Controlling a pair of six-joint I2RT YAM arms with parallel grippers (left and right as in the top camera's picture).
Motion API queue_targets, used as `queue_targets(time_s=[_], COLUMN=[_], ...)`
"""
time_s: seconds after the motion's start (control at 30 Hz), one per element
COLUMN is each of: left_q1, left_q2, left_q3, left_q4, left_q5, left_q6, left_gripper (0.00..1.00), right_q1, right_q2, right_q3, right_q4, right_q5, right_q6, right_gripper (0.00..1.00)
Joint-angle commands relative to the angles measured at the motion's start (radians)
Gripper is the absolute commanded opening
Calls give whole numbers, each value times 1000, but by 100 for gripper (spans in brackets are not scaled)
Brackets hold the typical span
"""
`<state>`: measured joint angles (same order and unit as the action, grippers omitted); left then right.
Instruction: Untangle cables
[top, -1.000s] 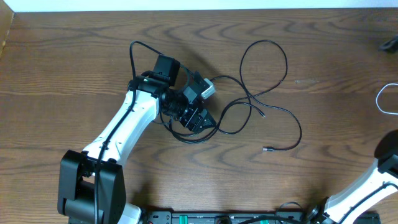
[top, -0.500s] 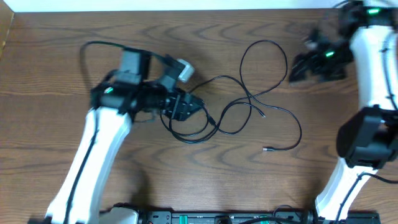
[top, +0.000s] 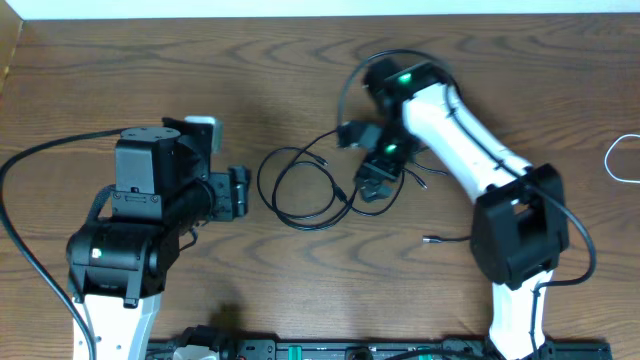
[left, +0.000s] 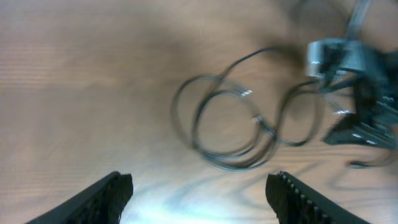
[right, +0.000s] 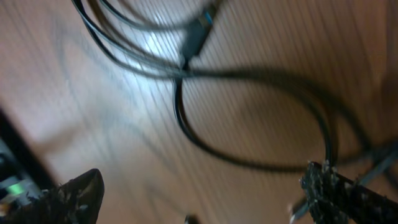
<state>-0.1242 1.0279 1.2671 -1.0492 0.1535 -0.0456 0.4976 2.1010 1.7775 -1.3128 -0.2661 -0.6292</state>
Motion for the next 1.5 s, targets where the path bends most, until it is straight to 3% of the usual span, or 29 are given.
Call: queue_targets(time_s=[0.0,0.2,0.5,0.7,0.77,0.8,0.83,0.87,1.23,1.47], left_q1=[5,5,22,50,49,49,49,49,49,49], left_q2=[24,47,50,50,50,50,50,50,50,82], left_q3=[-6,-10,-10,-10,-10,-10,-10,-10,-10,-13], left_q4=[-53,-76,-64,-64,-64,-65,-65,-64,-65,-73], left_q5=[-230,-263,-282,-282,-282,-282,-282,-282,-281,-274], left_q6=[-132,-159,-158,-158,-158,-158,-158,-158,-158,-158], left_gripper=[75,76,91,92,92,92,92,92,92,92], right_q1=[81,207,304,341,349,356,363,367,359,323], right_q2=[0,27,67,67,67,67,67,67,-6,-219], right_q3=[-7,-8,-140,-250,-275,-288,-295,-296,-159,126], right_q4=[45,119,278,382,414,428,435,435,354,249], right_q5=[51,51,51,51,50,50,50,51,161,641], right_q6=[-23,-46,-105,-105,-105,-105,-105,-104,108,201], right_gripper=[97,98,98,91,85,74,45,4,1,1])
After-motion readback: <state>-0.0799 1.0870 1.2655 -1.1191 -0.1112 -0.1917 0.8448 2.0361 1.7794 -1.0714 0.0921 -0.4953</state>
